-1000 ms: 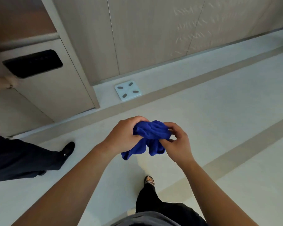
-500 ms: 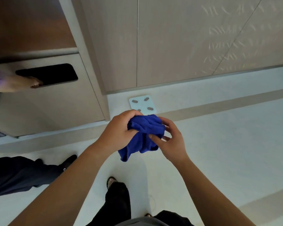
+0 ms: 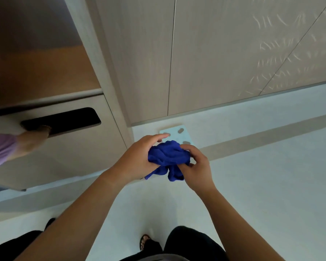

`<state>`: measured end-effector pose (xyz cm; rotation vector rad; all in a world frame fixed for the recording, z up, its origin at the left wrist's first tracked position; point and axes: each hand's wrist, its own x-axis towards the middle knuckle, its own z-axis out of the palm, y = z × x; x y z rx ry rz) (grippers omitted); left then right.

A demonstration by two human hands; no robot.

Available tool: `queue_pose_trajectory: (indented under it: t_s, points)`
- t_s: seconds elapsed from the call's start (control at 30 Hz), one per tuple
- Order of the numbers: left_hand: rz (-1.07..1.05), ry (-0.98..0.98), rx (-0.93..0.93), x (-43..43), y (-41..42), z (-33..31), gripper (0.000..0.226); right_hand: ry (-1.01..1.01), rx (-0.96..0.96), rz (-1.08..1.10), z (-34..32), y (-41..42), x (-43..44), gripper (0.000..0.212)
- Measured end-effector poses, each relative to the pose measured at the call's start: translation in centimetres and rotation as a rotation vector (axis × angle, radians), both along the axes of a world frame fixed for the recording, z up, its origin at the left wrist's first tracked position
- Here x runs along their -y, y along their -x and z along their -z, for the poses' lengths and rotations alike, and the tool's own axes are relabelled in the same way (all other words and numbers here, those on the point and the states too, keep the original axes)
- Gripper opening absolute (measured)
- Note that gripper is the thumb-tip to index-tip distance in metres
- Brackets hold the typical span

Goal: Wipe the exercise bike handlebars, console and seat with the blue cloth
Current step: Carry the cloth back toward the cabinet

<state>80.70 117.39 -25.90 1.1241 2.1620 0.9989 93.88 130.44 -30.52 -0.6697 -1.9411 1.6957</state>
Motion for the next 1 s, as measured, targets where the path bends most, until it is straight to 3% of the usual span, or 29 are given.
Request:
queue_pose_trajectory:
  t_s: [0.23,0.43,0.57,0.77,1.0]
  points:
    - [-0.011,0.049,-0.01,-2.9,7.0,0.4,0.073,-0.015,0.013,-0.036,-0.2,8.0,-3.0,0.046]
    - [-0.123,0.026,-0.097,-5.3,12.6,-0.2,0.036,-0.008,0.042,-0.118,-0.8,14.7,-6.4,0.046]
    - [-0.195,-0.059,-0.144,-5.7,15.9,-0.4,0.038,0.004,0.025,-0.167,-0.7,18.6,-7.3,0.041]
    - [-0.32,-0.073,-0.175,-4.9,19.7,0.1,0.045,-0.131,-0.008,-0.195,-0.6,22.4,-7.5,0.044]
    - [-0.35,-0.105,-0.18,-2.8,24.2,-0.2,0.043,-0.113,-0.042,-0.182,-1.3,26.9,-4.7,0.044]
